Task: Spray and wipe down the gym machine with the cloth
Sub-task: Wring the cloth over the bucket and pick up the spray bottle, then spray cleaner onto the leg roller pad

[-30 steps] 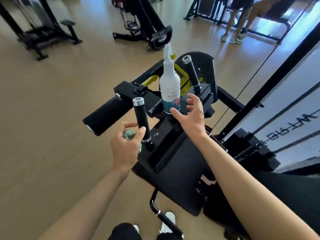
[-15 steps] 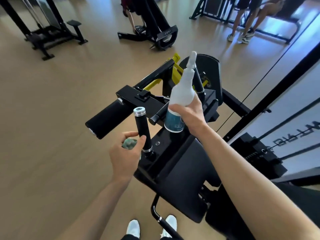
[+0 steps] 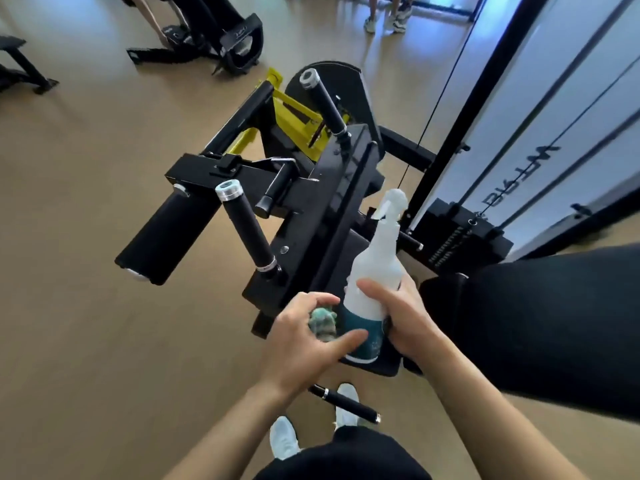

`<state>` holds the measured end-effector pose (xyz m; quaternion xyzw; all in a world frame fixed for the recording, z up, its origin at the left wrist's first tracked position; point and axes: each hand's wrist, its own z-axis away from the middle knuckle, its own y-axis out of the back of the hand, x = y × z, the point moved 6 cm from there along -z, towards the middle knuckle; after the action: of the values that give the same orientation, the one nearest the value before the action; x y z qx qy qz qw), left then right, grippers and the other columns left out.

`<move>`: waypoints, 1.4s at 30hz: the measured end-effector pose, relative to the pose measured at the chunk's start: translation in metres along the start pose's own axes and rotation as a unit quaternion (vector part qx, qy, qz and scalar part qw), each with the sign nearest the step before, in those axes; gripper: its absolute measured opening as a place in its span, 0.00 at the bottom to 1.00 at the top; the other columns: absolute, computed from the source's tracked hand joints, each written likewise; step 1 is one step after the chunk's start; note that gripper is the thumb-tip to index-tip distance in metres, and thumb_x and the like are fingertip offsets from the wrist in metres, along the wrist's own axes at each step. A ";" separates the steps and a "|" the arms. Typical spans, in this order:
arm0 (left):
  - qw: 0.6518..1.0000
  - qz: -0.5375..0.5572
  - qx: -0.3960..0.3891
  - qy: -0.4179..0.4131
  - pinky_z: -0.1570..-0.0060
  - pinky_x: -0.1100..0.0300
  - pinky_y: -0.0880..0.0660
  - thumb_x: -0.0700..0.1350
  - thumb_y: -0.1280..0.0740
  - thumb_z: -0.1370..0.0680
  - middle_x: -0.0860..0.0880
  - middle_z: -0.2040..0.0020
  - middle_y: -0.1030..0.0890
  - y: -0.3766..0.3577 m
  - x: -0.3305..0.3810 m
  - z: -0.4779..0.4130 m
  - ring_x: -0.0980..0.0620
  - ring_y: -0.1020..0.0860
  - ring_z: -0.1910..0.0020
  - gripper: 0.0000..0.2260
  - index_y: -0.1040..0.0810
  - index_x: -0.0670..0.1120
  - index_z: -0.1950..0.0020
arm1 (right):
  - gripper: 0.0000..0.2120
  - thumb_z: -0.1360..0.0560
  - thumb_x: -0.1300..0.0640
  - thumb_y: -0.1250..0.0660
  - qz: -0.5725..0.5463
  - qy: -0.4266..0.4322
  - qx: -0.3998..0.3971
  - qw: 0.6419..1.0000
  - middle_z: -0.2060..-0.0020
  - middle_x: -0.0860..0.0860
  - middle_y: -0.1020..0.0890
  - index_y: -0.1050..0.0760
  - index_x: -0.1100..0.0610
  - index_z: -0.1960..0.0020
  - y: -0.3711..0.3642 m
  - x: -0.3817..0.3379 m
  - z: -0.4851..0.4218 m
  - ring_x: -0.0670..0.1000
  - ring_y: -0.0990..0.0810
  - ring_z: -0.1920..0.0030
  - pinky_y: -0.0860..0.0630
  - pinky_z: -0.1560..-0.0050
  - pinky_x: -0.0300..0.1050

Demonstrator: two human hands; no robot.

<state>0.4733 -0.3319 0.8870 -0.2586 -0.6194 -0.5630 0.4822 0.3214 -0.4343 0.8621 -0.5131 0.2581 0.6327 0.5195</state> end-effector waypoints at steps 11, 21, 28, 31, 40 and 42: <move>0.966 -0.074 -0.245 0.031 0.59 0.44 0.19 0.62 0.19 0.43 0.56 0.57 0.16 -0.034 -0.066 0.031 0.53 0.17 0.57 0.23 0.20 0.56 0.53 | 0.34 0.35 0.45 0.22 0.038 -0.038 0.038 0.998 0.44 0.54 0.18 0.29 0.52 0.33 -0.017 0.041 0.072 0.53 0.16 0.48 0.17 0.54 0.49; 0.955 -0.109 -0.276 0.019 0.60 0.42 0.20 0.61 0.19 0.44 0.58 0.55 0.19 0.007 -0.153 0.089 0.52 0.20 0.55 0.24 0.23 0.60 0.54 | 0.11 0.23 0.60 0.26 0.104 0.010 0.107 0.989 0.45 0.48 0.15 0.20 0.47 0.45 -0.081 0.081 0.112 0.56 0.13 0.49 0.18 0.42 0.64; 0.965 -0.091 -0.221 0.108 0.59 0.43 0.19 0.58 0.20 0.46 0.58 0.57 0.17 0.041 -0.183 0.123 0.53 0.18 0.57 0.23 0.23 0.59 0.55 | 0.26 0.29 0.57 0.22 0.182 0.033 0.012 0.983 0.48 0.37 0.16 0.25 0.54 0.34 -0.152 0.112 0.112 0.52 0.14 0.50 0.18 0.46 0.53; 0.965 -0.070 -0.199 0.155 0.58 0.44 0.18 0.58 0.19 0.44 0.57 0.56 0.16 0.056 -0.197 0.135 0.53 0.16 0.56 0.23 0.21 0.56 0.52 | 0.24 0.29 0.55 0.25 0.204 0.032 -0.046 0.977 0.56 0.47 0.14 0.25 0.48 0.35 -0.174 0.121 0.100 0.53 0.15 0.53 0.19 0.43 0.63; 0.931 0.161 0.025 0.325 0.57 0.64 0.21 0.43 0.20 0.28 0.50 0.51 0.15 0.148 -0.239 0.156 0.56 0.19 0.57 0.16 0.17 0.48 0.41 | 0.15 0.23 0.67 0.30 0.200 -0.031 -0.167 0.965 0.66 0.52 0.15 0.23 0.50 0.41 -0.243 0.139 0.044 0.59 0.13 0.59 0.17 0.53 0.50; 0.894 0.243 0.113 0.360 0.63 0.65 0.23 0.41 0.27 0.22 0.46 0.52 0.17 0.177 -0.261 0.158 0.51 0.21 0.57 0.10 0.18 0.42 0.41 | 0.13 0.22 0.65 0.30 0.224 -0.042 -0.186 0.956 0.66 0.54 0.15 0.23 0.52 0.41 -0.259 0.144 0.033 0.58 0.14 0.59 0.17 0.51 0.52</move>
<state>0.6826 -0.0835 0.7497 -0.1249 -0.3808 -0.4090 0.8198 0.5566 -0.2645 0.7948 -0.5026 0.2224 0.7906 0.2699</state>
